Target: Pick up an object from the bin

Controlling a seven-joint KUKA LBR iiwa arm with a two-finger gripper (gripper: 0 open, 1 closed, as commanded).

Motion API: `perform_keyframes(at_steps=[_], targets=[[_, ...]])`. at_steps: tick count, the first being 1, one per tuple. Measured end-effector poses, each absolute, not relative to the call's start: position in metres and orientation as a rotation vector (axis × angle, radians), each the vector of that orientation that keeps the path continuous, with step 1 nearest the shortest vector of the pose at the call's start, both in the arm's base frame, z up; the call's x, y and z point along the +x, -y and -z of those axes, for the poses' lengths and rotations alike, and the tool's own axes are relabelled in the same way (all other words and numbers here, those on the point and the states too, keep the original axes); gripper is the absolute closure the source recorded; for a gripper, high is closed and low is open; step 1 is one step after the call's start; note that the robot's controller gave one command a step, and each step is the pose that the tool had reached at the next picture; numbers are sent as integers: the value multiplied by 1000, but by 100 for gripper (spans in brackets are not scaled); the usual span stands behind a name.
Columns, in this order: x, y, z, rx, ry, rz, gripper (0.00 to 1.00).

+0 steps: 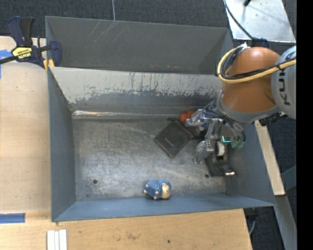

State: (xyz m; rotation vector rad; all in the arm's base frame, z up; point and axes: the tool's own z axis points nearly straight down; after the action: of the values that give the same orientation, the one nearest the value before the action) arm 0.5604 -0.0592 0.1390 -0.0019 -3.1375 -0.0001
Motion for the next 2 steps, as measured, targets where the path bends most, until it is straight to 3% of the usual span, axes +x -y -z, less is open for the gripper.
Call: perform_keyframes(at_steps=[1,2], targets=[[585,34,-74,-374,3123,0,0],[592,36,-79,-378,3150,0,100]])
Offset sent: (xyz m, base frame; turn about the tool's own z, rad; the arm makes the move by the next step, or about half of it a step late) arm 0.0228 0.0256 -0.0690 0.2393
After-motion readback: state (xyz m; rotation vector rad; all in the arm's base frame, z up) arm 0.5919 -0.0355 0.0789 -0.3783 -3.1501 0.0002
